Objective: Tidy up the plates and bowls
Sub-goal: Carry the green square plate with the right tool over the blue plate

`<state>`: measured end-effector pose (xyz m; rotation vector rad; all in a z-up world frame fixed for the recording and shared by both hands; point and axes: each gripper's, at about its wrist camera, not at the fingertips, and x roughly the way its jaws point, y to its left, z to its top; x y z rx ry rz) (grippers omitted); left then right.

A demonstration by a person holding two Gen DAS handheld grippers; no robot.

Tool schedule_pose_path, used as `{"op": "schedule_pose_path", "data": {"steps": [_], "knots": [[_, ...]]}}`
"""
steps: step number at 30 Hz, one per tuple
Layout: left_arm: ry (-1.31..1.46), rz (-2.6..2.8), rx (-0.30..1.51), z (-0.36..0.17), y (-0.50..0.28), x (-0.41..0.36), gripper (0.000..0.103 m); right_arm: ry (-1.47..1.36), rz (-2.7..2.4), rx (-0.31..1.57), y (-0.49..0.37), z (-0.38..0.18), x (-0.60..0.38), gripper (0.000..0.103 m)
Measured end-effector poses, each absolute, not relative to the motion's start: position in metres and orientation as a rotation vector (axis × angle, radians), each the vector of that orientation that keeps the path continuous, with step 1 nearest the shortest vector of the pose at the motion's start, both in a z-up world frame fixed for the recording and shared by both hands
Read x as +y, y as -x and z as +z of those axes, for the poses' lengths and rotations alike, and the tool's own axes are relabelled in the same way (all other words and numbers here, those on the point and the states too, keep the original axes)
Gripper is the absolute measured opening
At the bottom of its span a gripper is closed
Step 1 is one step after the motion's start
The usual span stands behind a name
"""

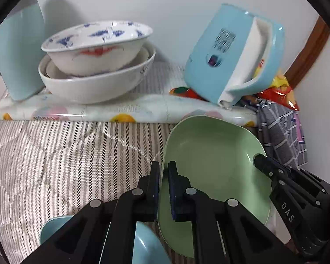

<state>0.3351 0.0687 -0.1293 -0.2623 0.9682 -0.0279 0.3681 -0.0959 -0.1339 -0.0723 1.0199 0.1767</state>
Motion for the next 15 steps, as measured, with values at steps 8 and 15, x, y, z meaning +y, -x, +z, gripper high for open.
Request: {"op": "schedule_pose_path", "data": {"steps": [8,15], "knots": [[0.262,-0.045,0.919,-0.1,-0.3,0.062,0.008,0.017,0.167,0.97,-0.337,-0.104,-0.112,0.005],[0.265,-0.057,0.896,-0.087,-0.266,0.05,0.008,-0.016,0.152,0.939,-0.298,-0.084,-0.126,0.005]]}}
